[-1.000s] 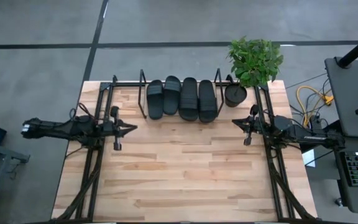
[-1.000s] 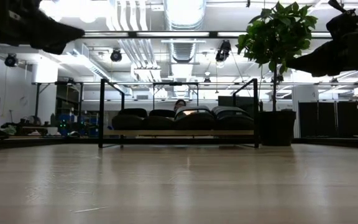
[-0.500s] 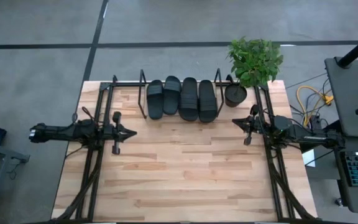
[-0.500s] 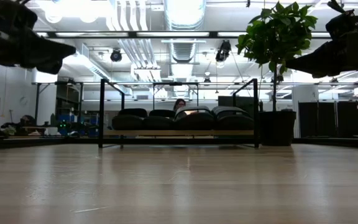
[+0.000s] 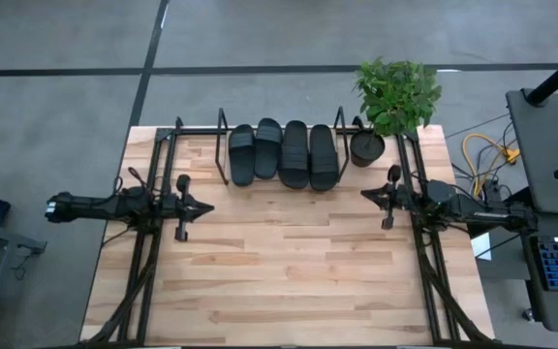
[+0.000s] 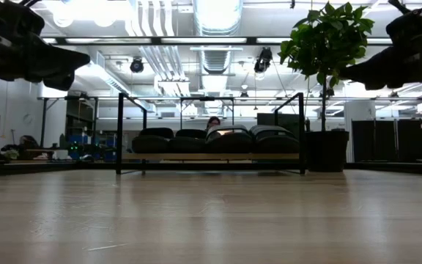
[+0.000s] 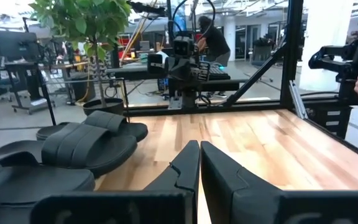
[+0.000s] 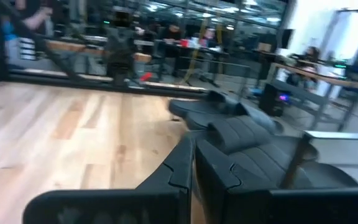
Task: Pick and place slides into the shelf
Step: Return to Home Position
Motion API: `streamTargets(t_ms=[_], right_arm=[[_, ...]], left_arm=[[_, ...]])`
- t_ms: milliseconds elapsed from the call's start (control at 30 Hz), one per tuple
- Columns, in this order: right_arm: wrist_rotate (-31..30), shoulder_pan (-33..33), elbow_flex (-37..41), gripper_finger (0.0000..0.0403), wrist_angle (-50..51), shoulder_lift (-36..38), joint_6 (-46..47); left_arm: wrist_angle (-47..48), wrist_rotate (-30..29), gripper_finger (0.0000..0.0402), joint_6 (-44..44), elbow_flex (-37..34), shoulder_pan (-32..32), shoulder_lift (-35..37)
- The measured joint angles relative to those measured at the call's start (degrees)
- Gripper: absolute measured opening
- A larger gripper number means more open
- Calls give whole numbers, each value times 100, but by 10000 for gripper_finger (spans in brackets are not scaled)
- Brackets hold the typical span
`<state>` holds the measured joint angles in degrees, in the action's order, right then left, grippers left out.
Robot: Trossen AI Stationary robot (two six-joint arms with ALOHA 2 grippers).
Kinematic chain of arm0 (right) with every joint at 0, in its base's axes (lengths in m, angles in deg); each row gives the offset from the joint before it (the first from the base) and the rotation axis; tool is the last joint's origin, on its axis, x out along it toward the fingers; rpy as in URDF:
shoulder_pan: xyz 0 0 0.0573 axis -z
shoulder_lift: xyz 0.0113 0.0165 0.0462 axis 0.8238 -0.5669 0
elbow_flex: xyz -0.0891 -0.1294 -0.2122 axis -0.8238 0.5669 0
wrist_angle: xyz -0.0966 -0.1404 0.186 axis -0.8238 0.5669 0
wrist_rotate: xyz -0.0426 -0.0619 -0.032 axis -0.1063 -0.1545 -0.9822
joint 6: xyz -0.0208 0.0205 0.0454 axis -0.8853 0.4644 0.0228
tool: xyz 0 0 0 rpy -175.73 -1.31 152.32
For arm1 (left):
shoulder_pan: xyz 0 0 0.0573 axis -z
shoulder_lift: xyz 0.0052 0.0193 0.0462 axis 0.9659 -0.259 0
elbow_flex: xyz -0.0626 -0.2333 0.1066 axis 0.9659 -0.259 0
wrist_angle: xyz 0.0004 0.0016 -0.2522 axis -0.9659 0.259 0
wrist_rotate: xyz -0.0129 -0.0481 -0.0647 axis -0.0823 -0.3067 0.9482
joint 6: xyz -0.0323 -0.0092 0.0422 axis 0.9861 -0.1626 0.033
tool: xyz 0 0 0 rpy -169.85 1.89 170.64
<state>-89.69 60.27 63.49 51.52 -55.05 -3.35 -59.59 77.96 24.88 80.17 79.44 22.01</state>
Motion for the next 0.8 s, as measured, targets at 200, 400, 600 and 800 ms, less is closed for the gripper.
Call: streamTargets(t_ms=[200, 400, 600, 800], right_arm=[[164, 2, 0, 8, 46, -8, 118], [705, -1, -2, 8, 43, -6, 249], [686, -1, -2, 8, 43, -6, 86], [662, -1, -2, 8, 42, -8, 320]], left_arm=[[36, 176, 0, 193, -4, 0, -85], [41, 233, 0, 294, -11, 0, -166], [-12, 296, 0, 329, -13, 2, -182], [-30, 308, 0, 331, -2, 2, -173]])
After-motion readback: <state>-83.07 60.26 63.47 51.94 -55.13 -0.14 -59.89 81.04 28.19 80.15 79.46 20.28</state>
